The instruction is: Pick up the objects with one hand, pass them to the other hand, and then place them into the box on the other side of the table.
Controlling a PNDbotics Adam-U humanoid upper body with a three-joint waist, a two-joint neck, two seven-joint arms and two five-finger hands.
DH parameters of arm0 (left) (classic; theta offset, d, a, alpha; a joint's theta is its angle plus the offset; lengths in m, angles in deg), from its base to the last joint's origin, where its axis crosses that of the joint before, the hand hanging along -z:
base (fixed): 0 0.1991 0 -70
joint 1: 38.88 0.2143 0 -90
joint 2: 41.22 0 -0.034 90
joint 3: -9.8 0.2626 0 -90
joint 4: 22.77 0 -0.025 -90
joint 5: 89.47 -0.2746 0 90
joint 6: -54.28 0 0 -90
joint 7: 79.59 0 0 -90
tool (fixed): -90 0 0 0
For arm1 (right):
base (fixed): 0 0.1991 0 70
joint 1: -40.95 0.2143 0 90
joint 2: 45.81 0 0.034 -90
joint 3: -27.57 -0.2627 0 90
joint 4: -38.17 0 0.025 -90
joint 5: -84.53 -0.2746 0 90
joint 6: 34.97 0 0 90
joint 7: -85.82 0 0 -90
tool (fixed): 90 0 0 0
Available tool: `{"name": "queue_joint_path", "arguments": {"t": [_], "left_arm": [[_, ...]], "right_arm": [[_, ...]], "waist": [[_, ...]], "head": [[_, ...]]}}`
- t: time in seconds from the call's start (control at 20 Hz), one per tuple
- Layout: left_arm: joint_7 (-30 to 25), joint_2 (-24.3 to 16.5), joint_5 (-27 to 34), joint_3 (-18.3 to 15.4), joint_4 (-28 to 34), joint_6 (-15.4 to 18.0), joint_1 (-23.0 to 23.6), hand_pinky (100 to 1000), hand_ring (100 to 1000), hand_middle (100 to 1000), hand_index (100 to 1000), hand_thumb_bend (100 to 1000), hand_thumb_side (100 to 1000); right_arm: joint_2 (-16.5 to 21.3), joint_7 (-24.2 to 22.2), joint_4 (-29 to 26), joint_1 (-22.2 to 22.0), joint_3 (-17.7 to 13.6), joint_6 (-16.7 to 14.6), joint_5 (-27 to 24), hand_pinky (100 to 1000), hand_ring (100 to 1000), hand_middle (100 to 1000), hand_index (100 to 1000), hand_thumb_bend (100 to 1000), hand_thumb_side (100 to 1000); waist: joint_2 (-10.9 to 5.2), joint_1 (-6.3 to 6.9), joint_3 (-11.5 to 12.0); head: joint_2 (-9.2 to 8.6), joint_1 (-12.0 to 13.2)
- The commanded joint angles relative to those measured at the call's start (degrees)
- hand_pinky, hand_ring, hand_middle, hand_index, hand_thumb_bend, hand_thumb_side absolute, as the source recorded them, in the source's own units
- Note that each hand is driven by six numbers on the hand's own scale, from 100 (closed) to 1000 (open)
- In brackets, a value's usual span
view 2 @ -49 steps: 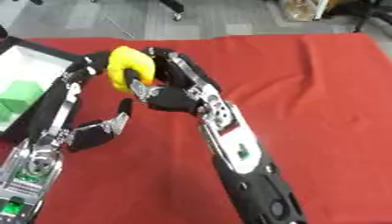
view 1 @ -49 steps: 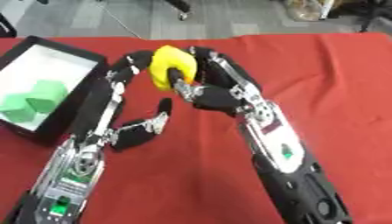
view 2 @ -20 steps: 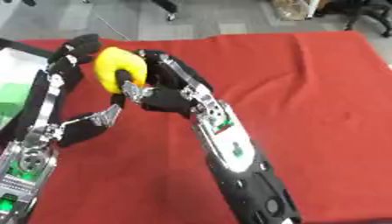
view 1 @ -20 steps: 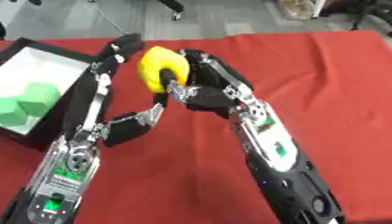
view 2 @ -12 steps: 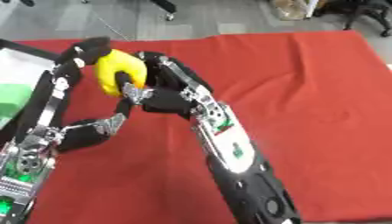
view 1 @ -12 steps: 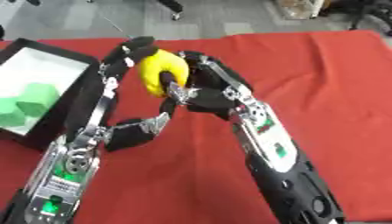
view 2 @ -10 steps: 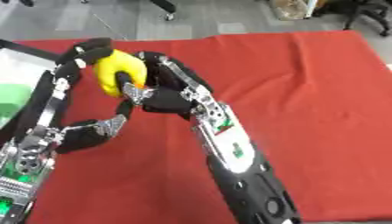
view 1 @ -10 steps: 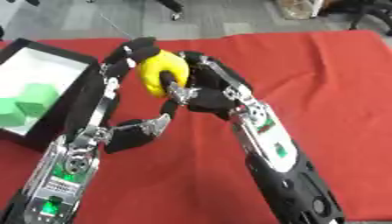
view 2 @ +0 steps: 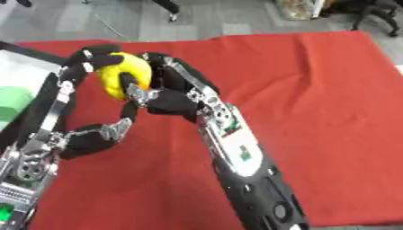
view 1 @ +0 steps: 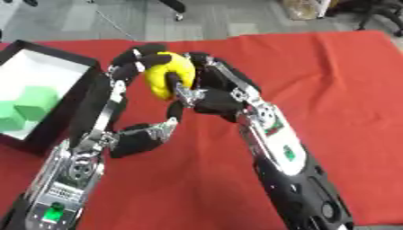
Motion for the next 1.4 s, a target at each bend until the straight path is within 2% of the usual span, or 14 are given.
{"name": "queue_joint_path", "arguments": {"t": [0.05, 0.6, 0.65, 0.95, 1.05, 1.2, 1.25, 1.4], "left_arm": [[0.46, 0.23, -0.07, -0.23, 2.53, -0.32, -1.56, 798, 802, 818, 832, 113, 148], [1.15, 0.33, -2.58, -0.31, 2.15, -2.32, -1.77, 794, 801, 822, 838, 100, 116], [1.19, 0.39, -2.55, -0.28, 2.09, -2.36, -1.87, 684, 666, 707, 748, 100, 102], [2.66, 0.71, -1.77, -0.06, 1.4, -2.48, -2.55, 574, 522, 542, 594, 100, 196], [2.88, 0.77, -1.34, 0.1, 1.22, -2.27, -2.61, 527, 482, 497, 535, 100, 237], [3.24, 0.82, -0.45, 0.28, 1.28, -1.59, -2.61, 497, 457, 466, 492, 100, 277], [3.39, 0.81, -0.2, 0.28, 1.27, -1.43, -2.61, 497, 457, 466, 492, 100, 277], [4.14, 0.84, 0.38, 0.2, 1.24, -1.31, -2.62, 445, 421, 431, 448, 100, 341]], "right_arm": [[-0.08, -0.77, -0.02, 0.24, 0.46, 0.0, 0.47, 801, 680, 407, 378, 100, 100], [-0.09, -1.82, -0.09, 0.17, 0.41, -0.15, 0.55, 794, 678, 406, 377, 100, 100], [-0.1, -2.03, -0.13, 0.18, 0.52, -0.17, 0.5, 791, 674, 410, 380, 100, 100], [-0.05, -6.46, -0.5, 0.08, 0.84, -0.52, -0.43, 796, 699, 457, 426, 100, 100], [-0.04, -8.58, -0.6, 0.01, 0.78, -0.73, -0.57, 802, 714, 479, 453, 100, 164], [-0.06, -11.4, -0.66, -0.07, 0.42, -1.11, -0.46, 807, 726, 500, 479, 100, 236], [-0.07, -12.1, -0.66, -0.11, 0.26, -1.27, -0.5, 807, 726, 500, 479, 100, 236], [-0.15, -13.96, -0.9, -0.31, -0.1, -2.11, -1.25, 817, 751, 544, 547, 114, 449]], "waist": [[-1.92, 0.2, -0.09], [-1.99, 0.22, -0.16], [-1.98, 0.22, -0.16], [-1.97, 0.23, -0.14], [-1.96, 0.23, -0.16], [-1.96, 0.24, -0.15], [-1.96, 0.25, -0.15], [-1.96, 0.25, -0.14]], "head": [[-0.09, -0.01], [-0.09, 0.07], [-0.09, 0.1], [-0.09, 0.17], [-0.09, 0.2], [-0.09, 0.16], [-0.09, 0.17], [-0.09, 0.18]]}}
